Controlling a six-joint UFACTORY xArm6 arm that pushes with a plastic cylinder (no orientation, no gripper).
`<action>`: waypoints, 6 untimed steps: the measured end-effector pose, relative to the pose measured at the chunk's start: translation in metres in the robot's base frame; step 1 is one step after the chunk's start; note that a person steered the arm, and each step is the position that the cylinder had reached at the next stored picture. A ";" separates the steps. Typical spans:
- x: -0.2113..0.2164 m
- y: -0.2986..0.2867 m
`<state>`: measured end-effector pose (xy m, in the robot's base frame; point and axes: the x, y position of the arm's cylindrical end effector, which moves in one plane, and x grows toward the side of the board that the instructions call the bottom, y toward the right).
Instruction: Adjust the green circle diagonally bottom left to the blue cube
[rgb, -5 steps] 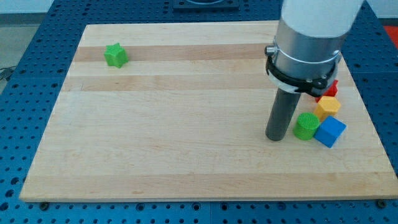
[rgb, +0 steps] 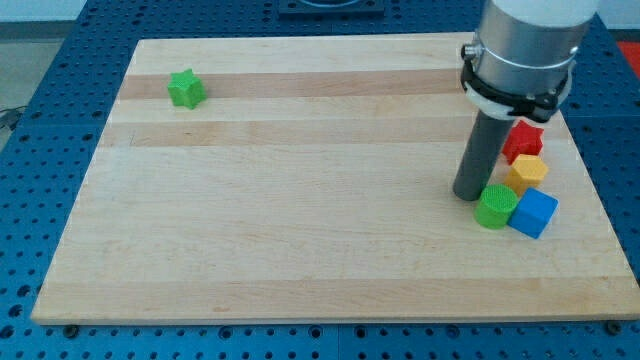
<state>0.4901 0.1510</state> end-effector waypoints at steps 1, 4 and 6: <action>0.020 0.000; 0.066 -0.004; 0.067 -0.013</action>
<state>0.5567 0.1383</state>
